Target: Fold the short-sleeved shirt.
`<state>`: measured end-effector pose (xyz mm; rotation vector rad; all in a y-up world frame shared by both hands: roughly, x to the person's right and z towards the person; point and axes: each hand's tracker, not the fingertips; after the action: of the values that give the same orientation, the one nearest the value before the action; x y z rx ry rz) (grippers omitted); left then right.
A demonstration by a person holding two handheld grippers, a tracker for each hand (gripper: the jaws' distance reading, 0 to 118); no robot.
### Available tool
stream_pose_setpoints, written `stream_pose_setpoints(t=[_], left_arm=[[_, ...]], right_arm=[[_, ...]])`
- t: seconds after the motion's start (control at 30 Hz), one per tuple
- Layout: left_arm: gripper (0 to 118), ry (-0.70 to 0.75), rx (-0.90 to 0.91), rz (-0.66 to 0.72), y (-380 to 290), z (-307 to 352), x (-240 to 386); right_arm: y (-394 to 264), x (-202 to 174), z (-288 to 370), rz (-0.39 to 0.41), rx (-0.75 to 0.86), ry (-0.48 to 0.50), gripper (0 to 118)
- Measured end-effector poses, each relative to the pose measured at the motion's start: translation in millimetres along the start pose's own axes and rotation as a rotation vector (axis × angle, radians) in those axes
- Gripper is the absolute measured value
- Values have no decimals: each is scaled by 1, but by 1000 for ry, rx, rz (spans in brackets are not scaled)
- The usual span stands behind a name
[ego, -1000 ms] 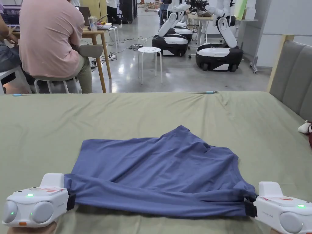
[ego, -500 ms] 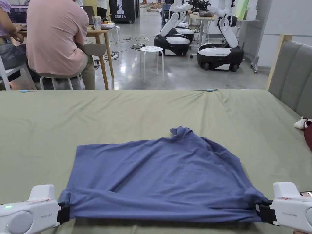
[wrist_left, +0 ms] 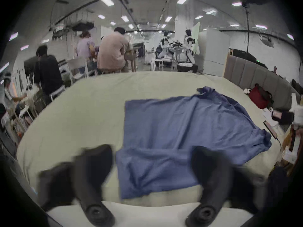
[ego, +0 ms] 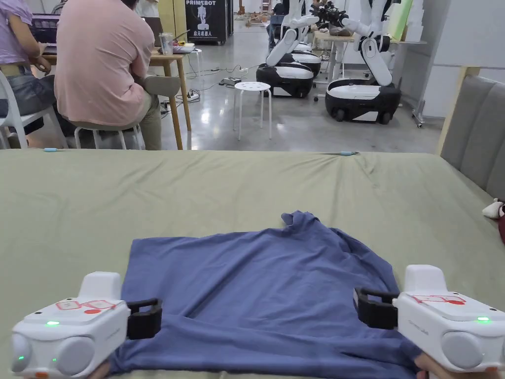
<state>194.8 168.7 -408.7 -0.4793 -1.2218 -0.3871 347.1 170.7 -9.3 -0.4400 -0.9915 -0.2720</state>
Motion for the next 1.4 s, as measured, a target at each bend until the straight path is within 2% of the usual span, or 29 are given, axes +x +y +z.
stream_pose_setpoints(t=[0.03, 0.07, 0.1, 0.13, 0.23, 0.3, 0.57, 0.6, 0.67, 0.7, 0.73, 0.8, 0.93, 0.97, 1.03, 1.07, 1.1, 1.13, 1.17, 1.2, 1.23, 1.27, 1.4], left_arm=[[60, 10, 16, -22, 2, -2, 8], [20, 21, 19, -39, 2, -7, 14], [0, 31, 14, -45, 0, -16, 17], [0, 42, 16, -40, -2, -19, 20], [0, -31, -35, 4, 4, -37, 14], [0, 1, -33, -26, 11, -52, 9], [0, 65, -130, 24, 65, -165, -46], [7, 69, -142, 31, 70, -182, -52], [87, 101, -167, 44, 83, -218, -61], [115, 119, -178, 46, 88, -237, -65], [115, 148, -202, 38, 91, -257, -69], [97, 181, -206, 4, 100, -286, -72], [94, 217, -276, -22, 104, -338, -72], [89, 193, -319, -28, 101, -348, -71], [71, 105, -372, -8, 98, -352, -67], [69, 156, -345, -10, 101, -347, -65], [58, 139, -345, 0, 106, -340, -65], [29, 128, -342, 4, 109, -333, -63], [0, 134, -329, 2, 113, -325, -62], [1, 133, -319, 1, 115, -320, -59], [1, 132, -307, -4, 116, -315, -57], [1, 129, -297, -16, 117, -311, -54], [1, 134, -297, -52, 120, -305, -51]], right_arm=[[4, -7, -8, 3, 22, 8, 76], [6, -16, -11, 0, 32, 9, 38], [6, -22, -16, -6, 32, 7, 3], [6, -26, -22, -6, 33, -2, 0], [11, -31, -42, -3, 26, 40, 0], [17, -27, -52, 27, 22, 35, 0], [45, -2, -128, 80, -36, 17, 0], [49, 0, -139, 88, -43, 16, 0], [56, 7, -161, 94, -57, 13, 0], [59, 13, -169, 94, -65, 11, 0], [62, 17, -180, 95, -72, 8, 0], [69, 29, -196, 93, -85, -3, 0], [84, 60, -226, 104, -118, -54, 0], [87, 66, -230, 116, -131, -70, 0], [94, 82, -246, 121, -147, -90, 0], [97, 89, -254, 113, -158, -91, 0], [99, 95, -261, 99, -173, -87, 2], [101, 102, -272, 82, -202, -85, 16], [102, 109, -283, 71, -226, -81, 37], [102, 114, -293, 58, -237, -69, 63], [101, 117, -302, 38, -270, -56, 84], [100, 121, -310, 25, -288, -48, 88], [94, 126, -331, 10, -323, -23, 86]])
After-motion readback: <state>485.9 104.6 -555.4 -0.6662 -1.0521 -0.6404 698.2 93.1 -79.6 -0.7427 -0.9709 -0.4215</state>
